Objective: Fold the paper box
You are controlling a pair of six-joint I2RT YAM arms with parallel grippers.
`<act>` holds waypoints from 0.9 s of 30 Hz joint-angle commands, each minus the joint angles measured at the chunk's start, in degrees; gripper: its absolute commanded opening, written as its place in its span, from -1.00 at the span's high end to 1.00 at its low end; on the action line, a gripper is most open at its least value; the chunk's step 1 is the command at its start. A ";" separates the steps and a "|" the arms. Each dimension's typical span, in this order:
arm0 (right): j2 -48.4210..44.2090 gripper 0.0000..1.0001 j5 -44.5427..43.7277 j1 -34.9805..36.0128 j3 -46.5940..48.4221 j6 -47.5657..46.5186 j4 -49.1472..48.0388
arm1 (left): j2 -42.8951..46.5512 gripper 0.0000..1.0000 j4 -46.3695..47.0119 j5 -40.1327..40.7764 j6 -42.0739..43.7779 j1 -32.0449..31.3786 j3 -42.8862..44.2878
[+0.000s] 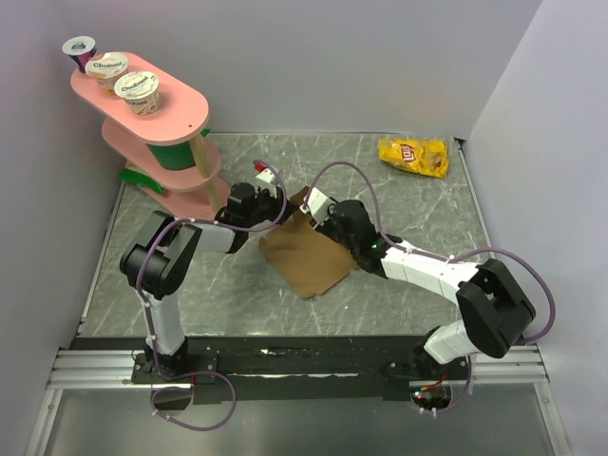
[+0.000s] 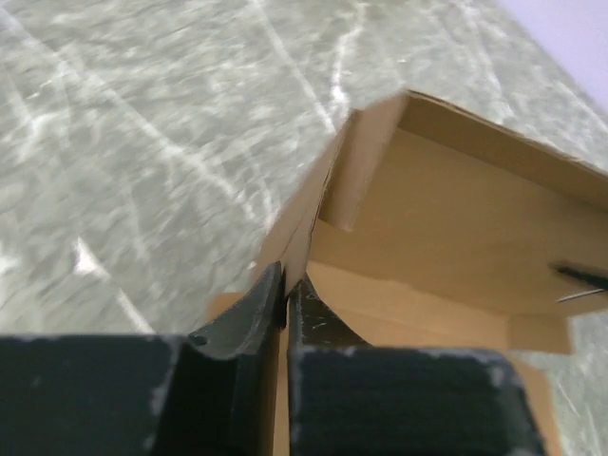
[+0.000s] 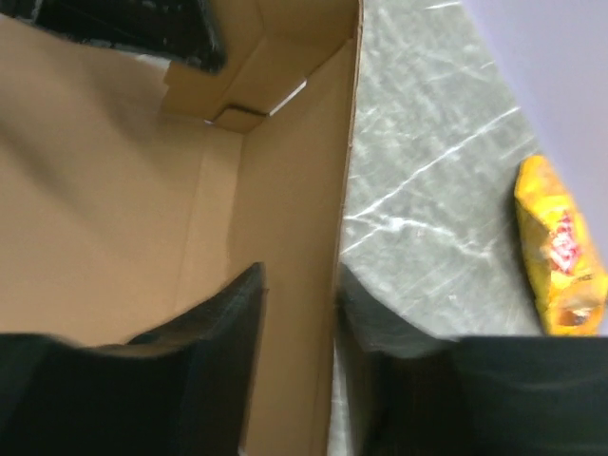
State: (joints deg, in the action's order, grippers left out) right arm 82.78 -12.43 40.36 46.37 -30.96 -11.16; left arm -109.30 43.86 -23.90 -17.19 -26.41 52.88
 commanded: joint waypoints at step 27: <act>2.83 0.13 7.77 3.58 2.08 -6.56 -10.98 | 25.71 0.98 -26.00 15.28 2.78 -6.19 -12.19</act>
State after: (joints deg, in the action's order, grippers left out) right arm 87.57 -5.54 42.78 50.24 -34.65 -14.96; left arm -85.58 21.37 -10.50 -12.93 -32.53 39.75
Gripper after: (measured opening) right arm 0.445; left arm 0.057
